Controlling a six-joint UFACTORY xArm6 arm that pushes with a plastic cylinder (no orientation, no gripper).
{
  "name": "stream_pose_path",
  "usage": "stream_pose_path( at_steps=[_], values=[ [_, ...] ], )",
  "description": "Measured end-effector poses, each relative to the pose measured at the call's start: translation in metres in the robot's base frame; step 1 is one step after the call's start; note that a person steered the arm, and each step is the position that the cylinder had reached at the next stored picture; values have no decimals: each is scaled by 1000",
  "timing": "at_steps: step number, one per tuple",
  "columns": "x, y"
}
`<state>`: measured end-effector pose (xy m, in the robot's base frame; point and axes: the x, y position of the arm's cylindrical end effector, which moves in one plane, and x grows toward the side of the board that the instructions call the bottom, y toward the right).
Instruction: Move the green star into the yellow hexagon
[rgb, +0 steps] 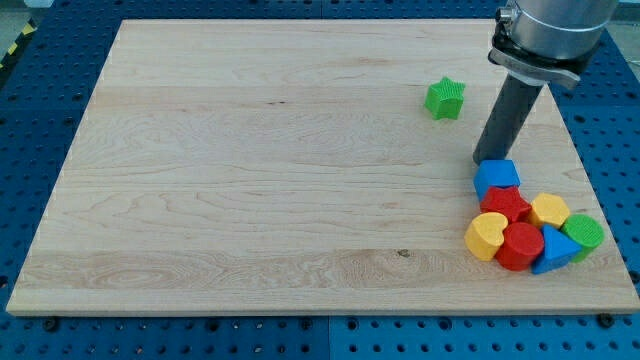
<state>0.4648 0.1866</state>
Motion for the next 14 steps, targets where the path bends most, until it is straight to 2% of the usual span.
stream_pose_path(
  at_steps=[1,3,4,5,6,8,11,14],
  values=[
    [8,1],
    [-13,-30],
    [-39,-72],
    [-85,-113],
    [-124,-101],
    [-117,-30],
    [-120,-26],
    [-69,-17]
  ],
)
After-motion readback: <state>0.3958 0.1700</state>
